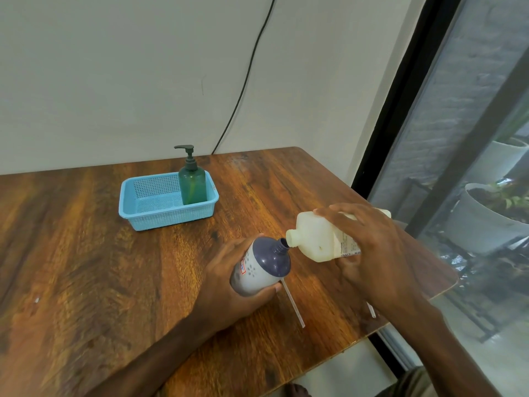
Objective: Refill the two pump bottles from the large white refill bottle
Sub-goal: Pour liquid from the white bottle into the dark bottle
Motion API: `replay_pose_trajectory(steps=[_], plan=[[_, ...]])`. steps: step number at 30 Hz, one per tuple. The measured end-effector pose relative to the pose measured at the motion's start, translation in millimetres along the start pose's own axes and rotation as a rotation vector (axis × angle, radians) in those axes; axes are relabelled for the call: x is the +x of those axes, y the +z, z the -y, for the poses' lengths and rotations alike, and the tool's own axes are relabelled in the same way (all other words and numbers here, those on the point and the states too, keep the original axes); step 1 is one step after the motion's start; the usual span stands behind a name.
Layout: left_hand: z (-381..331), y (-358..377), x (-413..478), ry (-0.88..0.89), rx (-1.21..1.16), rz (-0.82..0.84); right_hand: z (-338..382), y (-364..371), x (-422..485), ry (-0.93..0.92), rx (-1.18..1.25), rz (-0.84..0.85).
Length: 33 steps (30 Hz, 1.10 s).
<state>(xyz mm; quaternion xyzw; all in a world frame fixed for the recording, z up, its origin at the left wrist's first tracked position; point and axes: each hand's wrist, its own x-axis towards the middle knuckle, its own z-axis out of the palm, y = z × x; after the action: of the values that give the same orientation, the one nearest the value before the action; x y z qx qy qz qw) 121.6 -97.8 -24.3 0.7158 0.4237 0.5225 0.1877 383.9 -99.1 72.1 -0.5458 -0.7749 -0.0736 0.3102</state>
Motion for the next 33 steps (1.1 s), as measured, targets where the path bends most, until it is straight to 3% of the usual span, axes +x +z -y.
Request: replay_pose_trajectory(steps=[28,33], plan=[[1.7,0.2,-1.4,-0.012,0.009,0.009,2.2,-6.9,3.7,0.14,0.047,0.209],[-1.0,-0.4,-1.0,-0.008,0.02,0.008,5.5,-9.3,6.6,0.063,-0.016,0.171]])
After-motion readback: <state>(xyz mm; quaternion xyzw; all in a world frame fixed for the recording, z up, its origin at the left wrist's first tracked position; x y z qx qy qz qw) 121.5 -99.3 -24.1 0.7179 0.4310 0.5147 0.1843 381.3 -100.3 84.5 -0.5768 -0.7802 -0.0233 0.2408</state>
